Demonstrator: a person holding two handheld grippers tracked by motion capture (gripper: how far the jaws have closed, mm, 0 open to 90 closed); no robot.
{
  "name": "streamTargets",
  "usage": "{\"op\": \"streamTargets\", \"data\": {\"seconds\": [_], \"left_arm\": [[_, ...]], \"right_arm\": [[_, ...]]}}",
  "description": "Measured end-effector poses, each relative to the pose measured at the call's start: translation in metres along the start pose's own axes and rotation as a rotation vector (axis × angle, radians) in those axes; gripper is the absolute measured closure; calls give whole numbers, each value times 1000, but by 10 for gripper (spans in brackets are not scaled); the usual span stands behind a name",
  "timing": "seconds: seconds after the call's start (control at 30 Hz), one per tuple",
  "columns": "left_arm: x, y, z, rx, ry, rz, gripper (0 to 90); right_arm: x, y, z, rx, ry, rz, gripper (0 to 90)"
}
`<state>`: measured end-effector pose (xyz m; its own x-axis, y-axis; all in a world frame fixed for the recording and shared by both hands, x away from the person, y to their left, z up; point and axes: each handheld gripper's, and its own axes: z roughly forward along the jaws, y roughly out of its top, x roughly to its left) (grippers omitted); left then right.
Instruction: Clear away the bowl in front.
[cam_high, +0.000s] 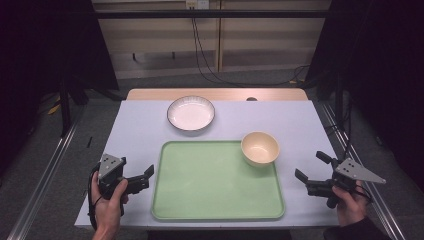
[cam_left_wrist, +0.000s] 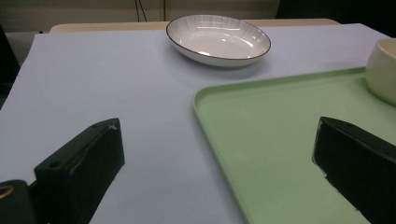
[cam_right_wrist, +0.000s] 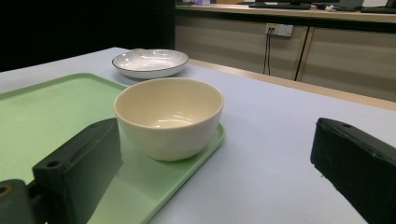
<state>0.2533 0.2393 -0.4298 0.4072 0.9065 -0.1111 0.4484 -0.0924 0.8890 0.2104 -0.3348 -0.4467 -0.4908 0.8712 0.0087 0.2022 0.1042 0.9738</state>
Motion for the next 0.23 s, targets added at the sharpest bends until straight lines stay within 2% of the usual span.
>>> {"op": "streamTargets", "data": {"seconds": [0.13, 0.23], "left_arm": [[3, -3, -1, -7, -7, -17, 22], [3, -3, 0, -10, -3, -23, 22]], "right_arm": [[-1, 0, 2, 5, -3, 0, 15], [-2, -2, 5, 35, -6, -13, 14]]}}
